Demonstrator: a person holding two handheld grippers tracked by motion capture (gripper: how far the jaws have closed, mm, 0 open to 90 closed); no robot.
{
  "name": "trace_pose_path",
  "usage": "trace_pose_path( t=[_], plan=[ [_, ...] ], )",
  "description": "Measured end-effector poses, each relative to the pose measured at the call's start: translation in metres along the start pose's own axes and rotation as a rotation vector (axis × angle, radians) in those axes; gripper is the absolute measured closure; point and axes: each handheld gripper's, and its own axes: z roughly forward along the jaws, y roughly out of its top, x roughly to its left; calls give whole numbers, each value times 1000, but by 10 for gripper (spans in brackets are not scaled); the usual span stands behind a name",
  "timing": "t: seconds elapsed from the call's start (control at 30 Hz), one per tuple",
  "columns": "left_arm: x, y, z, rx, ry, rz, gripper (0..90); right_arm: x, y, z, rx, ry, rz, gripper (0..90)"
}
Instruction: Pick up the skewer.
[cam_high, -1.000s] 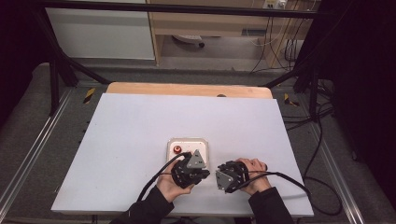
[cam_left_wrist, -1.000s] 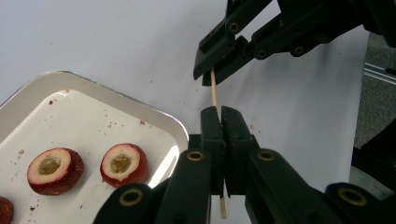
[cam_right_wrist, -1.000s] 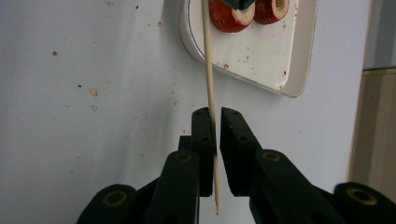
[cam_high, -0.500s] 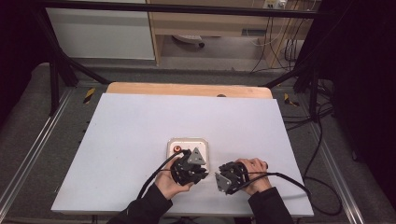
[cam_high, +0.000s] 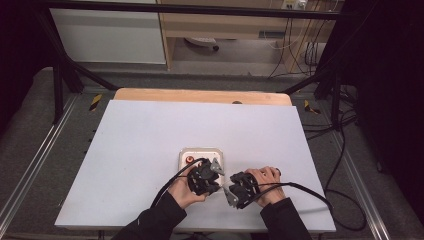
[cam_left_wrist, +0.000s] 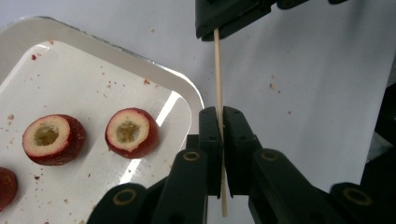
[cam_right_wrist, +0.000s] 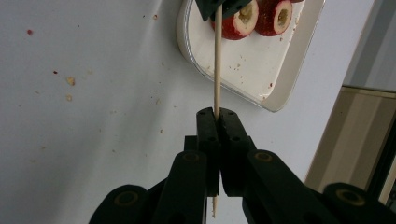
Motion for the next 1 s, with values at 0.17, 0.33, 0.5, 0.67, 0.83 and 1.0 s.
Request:
trace_pose_path(
  t=[0.17, 0.33, 0.5, 0.67, 0.83, 1.0],
  plan=[
    [-1, 1, 3, 16, 14, 2, 881, 0, 2, 0, 12, 1, -25, 890],
    [-3, 0, 2, 21, 34, 11, 884, 0, 3, -2, 17, -5, -11, 881],
    [-1, -7, -2, -8, 52, 0, 885, -4, -1, -5, -12, 9, 172, 697],
    [1, -15, -8, -12, 67, 3, 885, -10, -15, -8, -62, -3, 433, 490],
    [5, -27, -16, -28, 82, -2, 885, -11, -31, -10, -82, 14, 643, 399],
    [7, -39, -25, -64, 98, -15, 885, -9, -46, -10, -116, 32, 821, 338]
  ],
)
